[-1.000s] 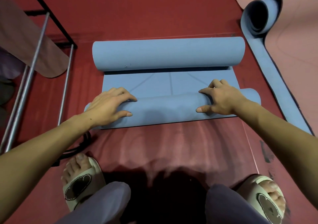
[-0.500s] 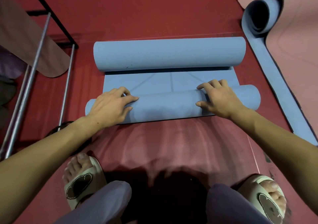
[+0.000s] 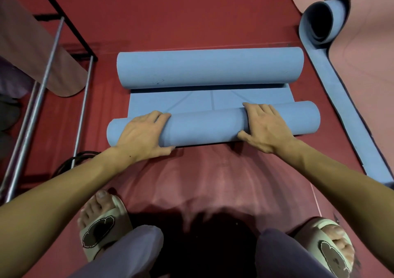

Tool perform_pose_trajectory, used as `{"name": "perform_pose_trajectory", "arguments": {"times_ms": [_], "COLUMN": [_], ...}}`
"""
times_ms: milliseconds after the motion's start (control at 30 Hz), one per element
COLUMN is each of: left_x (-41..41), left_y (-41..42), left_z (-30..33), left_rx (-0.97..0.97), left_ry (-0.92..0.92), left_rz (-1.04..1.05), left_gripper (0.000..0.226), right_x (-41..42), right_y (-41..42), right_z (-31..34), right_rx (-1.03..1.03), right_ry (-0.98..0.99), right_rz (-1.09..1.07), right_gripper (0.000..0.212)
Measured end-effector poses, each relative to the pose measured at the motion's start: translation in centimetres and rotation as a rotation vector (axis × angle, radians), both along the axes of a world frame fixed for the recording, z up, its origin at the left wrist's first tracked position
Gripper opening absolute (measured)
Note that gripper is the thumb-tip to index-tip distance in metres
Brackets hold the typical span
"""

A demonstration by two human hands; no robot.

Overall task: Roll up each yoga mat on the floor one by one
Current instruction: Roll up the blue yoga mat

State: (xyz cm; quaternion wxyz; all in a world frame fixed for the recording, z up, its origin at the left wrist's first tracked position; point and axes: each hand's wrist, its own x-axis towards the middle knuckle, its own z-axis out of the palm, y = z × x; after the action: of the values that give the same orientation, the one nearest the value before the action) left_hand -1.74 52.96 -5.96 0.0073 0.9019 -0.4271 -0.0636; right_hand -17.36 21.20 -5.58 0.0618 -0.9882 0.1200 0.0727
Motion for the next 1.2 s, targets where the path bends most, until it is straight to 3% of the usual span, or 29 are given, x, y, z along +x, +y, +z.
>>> {"name": "perform_pose_trajectory", "arguments": {"times_ms": [100,333,467,700,1000,1200], "left_x": [0.3,1.6,2.6,3.1,3.7,3.1], "left_y": [0.1,0.4,0.2,0.3,1.1,1.6], "left_z": [0.0,-0.8,-0.9,0.4,1.6,2.1], "left_rx": [-0.029,0.145,0.212,0.176,0.305,0.389], "left_ry": [0.019,-0.023,-0.024,0.073,0.245,0.396], "left_rz": [0.017,0.107,0.103,0.1,0.072,-0.006], "left_gripper": [0.087,0.11,0.118,0.101,0.092,0.074], "right_x": [0.3,0.7,1.7,1.9,1.4,-0.2], "right_y": [-0.4,-0.1,-0.8,-0.9,0.1,0.5], "right_z": [-0.1,-1.0,-0.7,0.0,2.6,3.4], "right_rx": [-0.046,-0.309,-0.342,-0.37,-0.267,-0.158], "right_ry": [0.029,0.086,0.076,0.103,0.336,0.502], "right_rz": [0.053,0.028,0.066,0.121,0.169,0.17], "right_gripper": [0.093,0.122,0.114,0.092,0.089,0.081]}}
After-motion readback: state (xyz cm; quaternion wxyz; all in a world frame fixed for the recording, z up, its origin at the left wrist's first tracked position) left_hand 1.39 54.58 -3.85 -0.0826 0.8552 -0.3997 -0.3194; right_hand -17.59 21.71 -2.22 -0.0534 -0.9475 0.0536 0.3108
